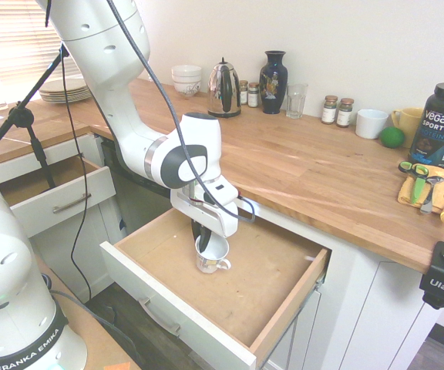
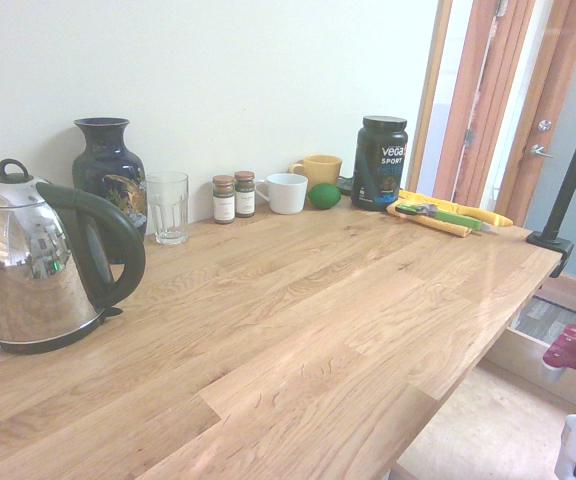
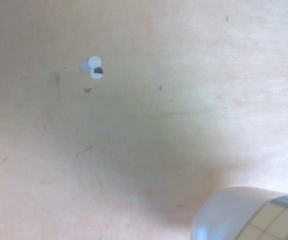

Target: Put mug in the drawer

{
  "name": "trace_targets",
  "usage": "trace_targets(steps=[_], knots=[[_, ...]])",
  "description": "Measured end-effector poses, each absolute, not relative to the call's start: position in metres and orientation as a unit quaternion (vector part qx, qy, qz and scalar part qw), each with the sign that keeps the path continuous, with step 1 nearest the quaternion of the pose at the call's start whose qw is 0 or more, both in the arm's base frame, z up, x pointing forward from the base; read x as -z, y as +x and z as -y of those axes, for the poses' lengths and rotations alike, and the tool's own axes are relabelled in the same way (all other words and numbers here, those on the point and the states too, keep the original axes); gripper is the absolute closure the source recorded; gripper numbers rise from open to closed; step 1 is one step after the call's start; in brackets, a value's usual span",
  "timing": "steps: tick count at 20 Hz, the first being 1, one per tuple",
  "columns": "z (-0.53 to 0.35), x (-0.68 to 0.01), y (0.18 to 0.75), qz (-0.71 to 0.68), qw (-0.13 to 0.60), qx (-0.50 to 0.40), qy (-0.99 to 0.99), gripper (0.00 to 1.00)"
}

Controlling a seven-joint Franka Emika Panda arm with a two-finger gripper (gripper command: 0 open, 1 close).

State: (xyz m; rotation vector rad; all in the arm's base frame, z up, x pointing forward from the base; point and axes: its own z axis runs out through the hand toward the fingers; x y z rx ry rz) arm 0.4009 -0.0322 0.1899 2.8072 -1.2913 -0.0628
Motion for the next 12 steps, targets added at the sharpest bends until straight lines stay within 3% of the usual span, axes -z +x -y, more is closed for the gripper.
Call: trace_targets(steps=[12], knots=[[0.029, -0.164, 0.424, 0.429, 0.024, 0.027, 0.902, 1.00]])
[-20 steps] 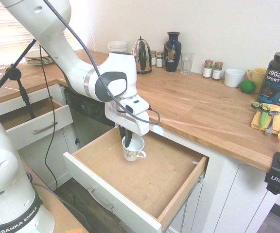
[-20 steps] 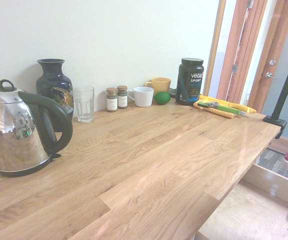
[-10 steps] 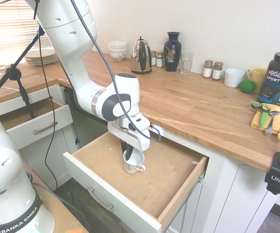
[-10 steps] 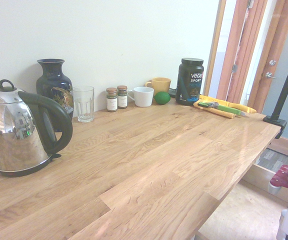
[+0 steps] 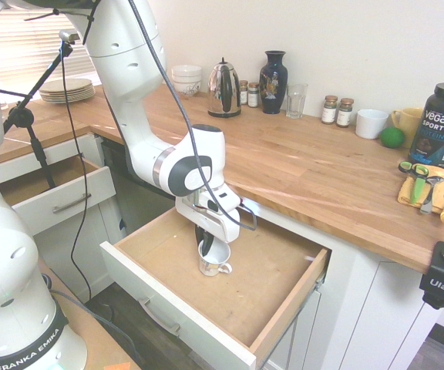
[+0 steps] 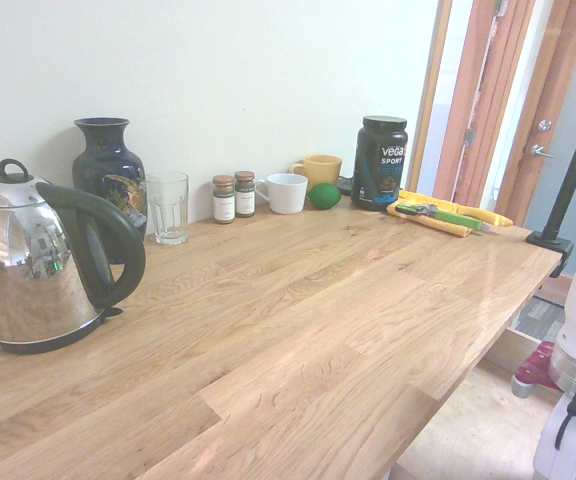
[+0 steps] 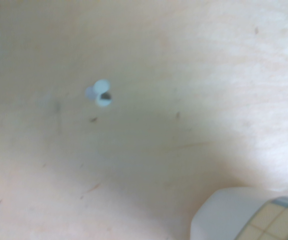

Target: Put mug in the drawer

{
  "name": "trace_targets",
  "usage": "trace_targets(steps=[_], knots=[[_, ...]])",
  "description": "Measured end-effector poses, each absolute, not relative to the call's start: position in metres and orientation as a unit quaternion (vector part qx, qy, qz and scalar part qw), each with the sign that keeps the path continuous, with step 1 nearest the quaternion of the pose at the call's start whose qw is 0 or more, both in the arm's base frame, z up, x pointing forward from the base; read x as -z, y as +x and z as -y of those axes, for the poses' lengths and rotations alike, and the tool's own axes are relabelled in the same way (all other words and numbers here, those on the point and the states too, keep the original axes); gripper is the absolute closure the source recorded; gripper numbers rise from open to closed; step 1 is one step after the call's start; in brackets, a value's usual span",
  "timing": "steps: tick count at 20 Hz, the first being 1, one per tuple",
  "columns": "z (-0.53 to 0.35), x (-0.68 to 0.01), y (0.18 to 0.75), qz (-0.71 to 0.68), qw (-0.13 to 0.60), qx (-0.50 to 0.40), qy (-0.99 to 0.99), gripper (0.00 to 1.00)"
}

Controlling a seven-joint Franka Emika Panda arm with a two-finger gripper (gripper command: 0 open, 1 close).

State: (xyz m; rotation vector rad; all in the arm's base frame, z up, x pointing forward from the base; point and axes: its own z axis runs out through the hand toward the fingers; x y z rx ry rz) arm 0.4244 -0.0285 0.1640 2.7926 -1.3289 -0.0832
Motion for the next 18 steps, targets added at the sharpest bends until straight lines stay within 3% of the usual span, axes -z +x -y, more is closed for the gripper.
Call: trace_targets(steps=[6, 7, 18], knots=[[0.031, -0.161, 0.432, 0.433, 0.024, 0.029, 0.900, 1.00], [0.031, -0.161, 0.434, 0.434, 0.024, 0.030, 0.900, 0.00], [0.032, -0.166, 0.443, 0.439, 0.024, 0.034, 0.898, 0.00]])
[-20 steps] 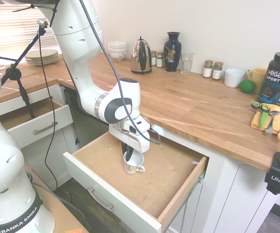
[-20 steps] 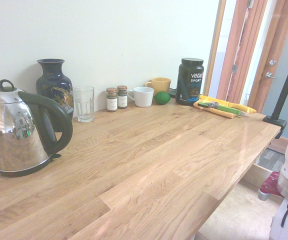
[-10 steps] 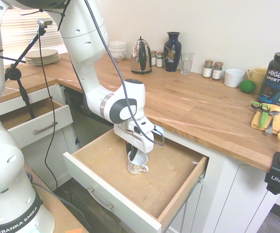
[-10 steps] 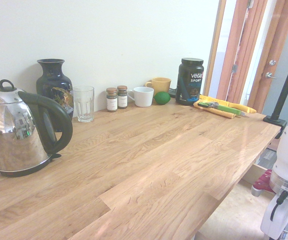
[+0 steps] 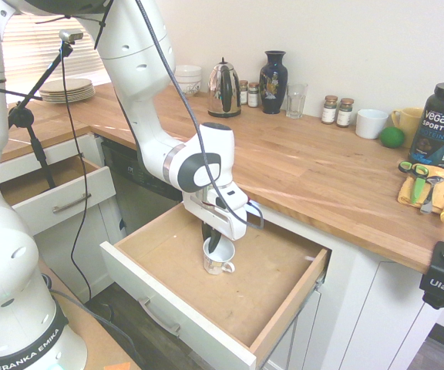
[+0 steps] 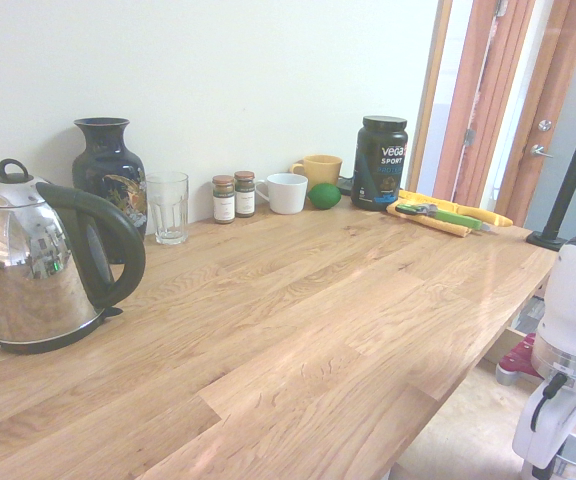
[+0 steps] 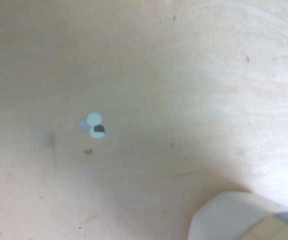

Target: Put mug in the drawer

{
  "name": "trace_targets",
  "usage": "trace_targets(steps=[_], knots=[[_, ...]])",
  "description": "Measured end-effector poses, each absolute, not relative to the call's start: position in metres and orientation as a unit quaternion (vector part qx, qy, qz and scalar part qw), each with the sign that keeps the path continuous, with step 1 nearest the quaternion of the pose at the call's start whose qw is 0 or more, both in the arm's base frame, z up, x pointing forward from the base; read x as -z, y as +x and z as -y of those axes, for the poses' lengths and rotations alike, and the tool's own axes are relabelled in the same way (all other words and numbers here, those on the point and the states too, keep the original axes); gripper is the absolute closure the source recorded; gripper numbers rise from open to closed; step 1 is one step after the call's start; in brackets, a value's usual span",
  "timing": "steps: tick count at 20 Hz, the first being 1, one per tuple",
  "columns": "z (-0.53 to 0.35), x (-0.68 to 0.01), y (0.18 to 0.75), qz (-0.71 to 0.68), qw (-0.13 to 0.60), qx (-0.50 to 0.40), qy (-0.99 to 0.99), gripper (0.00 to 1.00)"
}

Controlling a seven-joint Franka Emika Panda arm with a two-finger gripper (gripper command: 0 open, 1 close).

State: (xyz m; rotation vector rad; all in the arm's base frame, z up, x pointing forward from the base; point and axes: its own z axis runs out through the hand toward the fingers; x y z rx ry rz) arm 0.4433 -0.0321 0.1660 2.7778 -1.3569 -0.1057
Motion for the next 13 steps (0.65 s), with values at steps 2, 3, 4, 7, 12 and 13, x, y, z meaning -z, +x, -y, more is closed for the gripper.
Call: trace_targets(steps=[2, 3, 4, 7, 12, 13], knots=[[0.031, -0.166, 0.443, 0.437, 0.024, 0.034, 0.898, 0.00], [0.030, -0.166, 0.443, 0.437, 0.024, 0.035, 0.899, 0.00], [0.029, -0.165, 0.443, 0.436, 0.024, 0.035, 0.899, 0.00], [0.025, -0.170, 0.444, 0.434, 0.021, 0.031, 0.900, 0.00], [0.012, -0.202, 0.431, 0.425, 0.006, 0.007, 0.905, 0.00], [0.009, -0.209, 0.424, 0.423, 0.004, 0.002, 0.906, 0.00]])
